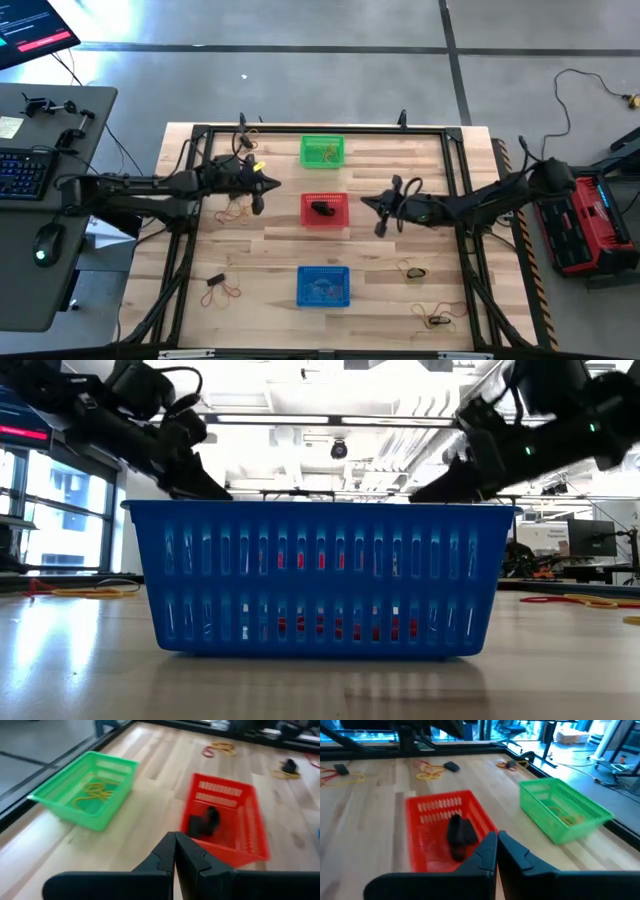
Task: Sort rubber bands into baskets
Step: Put the red rubber band into the blue bin
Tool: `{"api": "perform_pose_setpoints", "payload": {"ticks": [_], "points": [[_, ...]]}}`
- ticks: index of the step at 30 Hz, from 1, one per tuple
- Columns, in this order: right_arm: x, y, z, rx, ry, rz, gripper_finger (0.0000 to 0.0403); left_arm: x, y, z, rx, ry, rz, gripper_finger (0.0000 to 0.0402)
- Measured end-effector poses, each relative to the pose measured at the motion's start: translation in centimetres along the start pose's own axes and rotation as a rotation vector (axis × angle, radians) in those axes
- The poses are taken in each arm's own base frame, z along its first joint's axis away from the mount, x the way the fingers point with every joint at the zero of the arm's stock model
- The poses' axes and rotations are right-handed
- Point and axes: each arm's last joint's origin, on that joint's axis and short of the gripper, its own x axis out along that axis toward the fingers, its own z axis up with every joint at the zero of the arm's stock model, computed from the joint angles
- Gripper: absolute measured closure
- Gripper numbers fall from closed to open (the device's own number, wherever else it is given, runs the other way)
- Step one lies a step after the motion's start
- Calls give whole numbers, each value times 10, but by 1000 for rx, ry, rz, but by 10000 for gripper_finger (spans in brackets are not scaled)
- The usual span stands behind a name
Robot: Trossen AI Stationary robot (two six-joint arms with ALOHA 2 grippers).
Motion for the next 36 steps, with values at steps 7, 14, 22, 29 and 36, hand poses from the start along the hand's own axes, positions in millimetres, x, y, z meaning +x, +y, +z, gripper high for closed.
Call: {"api": "perform_pose_setpoints", "payload": {"ticks": [7,14,22,29,36], "points": [[-5,-7,-11,62,-39,49,403,-4,21,11,-45,71,93,402],[-5,-7,-10,65,-47,50,403,-13,43,22,-62,148,232,402],[-5,-7,-10,65,-47,54,403,-19,66,2,-209,323,409,402],[-5,-7,-10,66,-47,54,403,-9,81,-9,-256,391,536,396],[-5,-7,-10,73,-47,54,403,3,89,-18,-263,431,564,362]]}}
